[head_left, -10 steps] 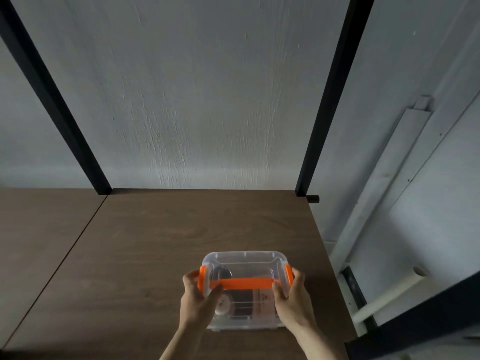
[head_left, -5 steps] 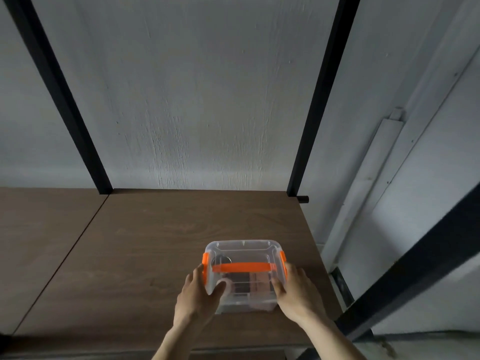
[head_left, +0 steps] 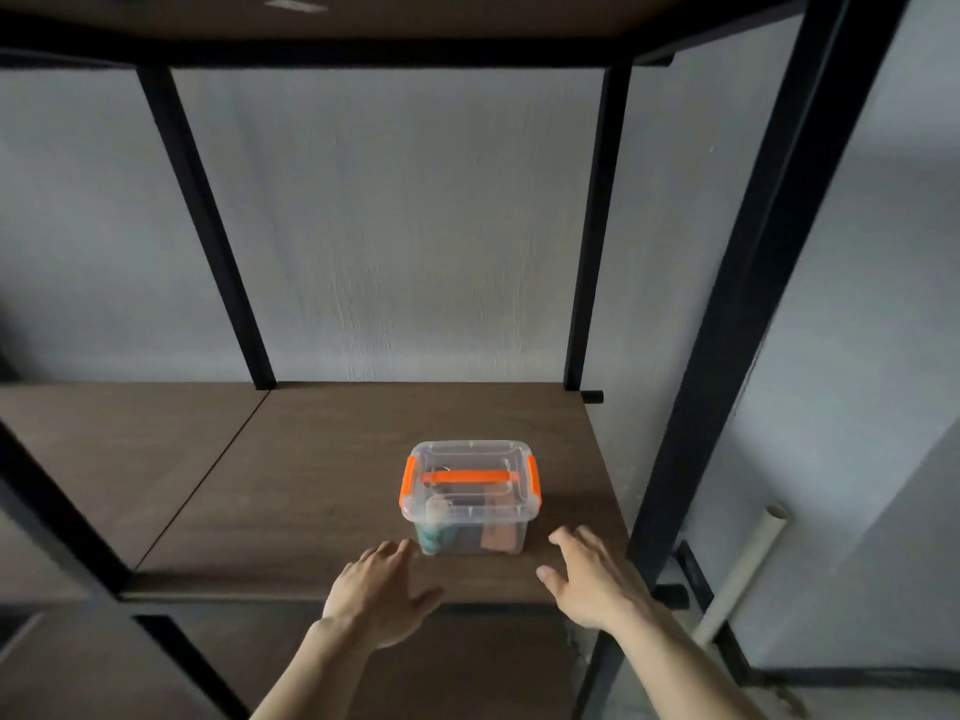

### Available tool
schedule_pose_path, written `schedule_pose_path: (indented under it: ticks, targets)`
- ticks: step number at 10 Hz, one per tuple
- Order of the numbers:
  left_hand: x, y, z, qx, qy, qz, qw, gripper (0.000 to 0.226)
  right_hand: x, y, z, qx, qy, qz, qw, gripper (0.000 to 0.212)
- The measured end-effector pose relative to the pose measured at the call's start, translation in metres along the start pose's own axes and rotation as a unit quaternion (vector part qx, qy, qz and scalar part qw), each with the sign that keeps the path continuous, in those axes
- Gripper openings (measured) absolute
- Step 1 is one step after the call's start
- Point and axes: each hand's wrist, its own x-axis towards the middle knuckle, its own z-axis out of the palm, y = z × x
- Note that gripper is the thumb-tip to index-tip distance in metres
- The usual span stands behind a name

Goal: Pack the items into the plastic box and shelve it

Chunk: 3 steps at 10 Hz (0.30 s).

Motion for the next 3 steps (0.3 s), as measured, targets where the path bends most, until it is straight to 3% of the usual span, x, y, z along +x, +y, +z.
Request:
schedule_pose_path:
  ticks: [2,3]
  targets:
    - [-0.038,0.000,-0.011,-0.026,-0.100,0.028,0.994,0.077,-0.044,0.004,-0.013,0.001,-0.062,0.018,0.998,0.055]
    - [-0.036,-0.007,-0.035,-0.054,-0.124,0.022,0.991,0.067,-0.051,0.004,-0.033,0.032,-0.094,0.041,0.994,0.057]
